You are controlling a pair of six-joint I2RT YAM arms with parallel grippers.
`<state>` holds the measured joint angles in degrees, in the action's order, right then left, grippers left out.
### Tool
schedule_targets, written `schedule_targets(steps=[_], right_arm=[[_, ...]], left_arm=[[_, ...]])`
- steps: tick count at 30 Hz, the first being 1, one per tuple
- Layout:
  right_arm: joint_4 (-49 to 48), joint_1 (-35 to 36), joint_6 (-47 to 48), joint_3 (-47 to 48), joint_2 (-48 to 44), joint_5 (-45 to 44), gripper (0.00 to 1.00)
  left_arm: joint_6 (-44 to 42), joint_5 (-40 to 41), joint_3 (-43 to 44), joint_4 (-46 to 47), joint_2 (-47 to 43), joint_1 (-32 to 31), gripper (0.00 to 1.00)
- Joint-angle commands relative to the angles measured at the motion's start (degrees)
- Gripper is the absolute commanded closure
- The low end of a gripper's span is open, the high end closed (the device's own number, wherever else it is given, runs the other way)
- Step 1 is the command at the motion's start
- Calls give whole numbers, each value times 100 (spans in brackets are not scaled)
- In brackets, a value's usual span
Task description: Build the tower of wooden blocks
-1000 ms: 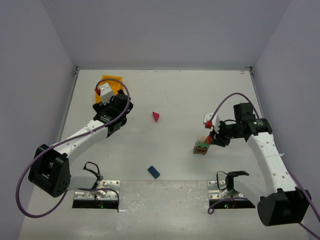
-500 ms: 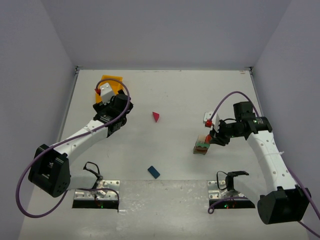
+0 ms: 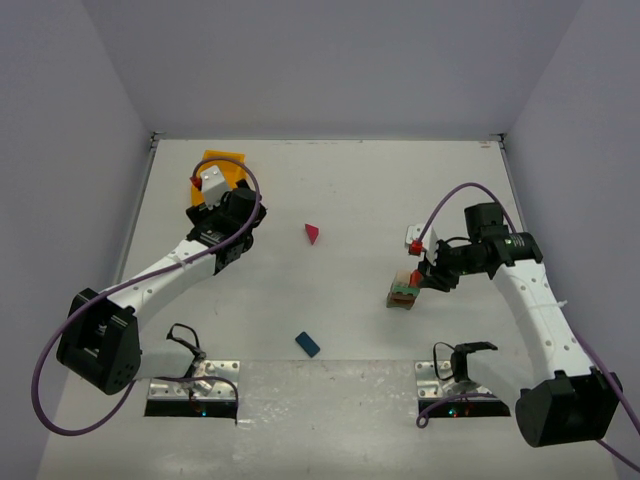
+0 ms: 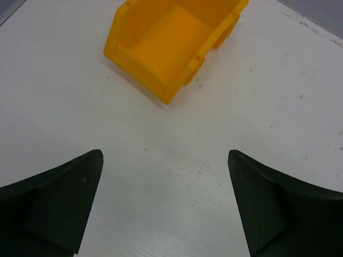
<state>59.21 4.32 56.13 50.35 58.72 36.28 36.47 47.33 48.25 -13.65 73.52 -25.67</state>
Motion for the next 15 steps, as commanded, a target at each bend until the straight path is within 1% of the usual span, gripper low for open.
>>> schedule_targets(steps=[1, 15], right_arm=[[-114, 37, 85, 89, 8, 25, 73], [-191, 78, 64, 27, 86, 20, 71]], left_arm=[[-23, 13, 147, 73, -22, -8, 0], [-61, 4, 141, 82, -4, -8, 0]])
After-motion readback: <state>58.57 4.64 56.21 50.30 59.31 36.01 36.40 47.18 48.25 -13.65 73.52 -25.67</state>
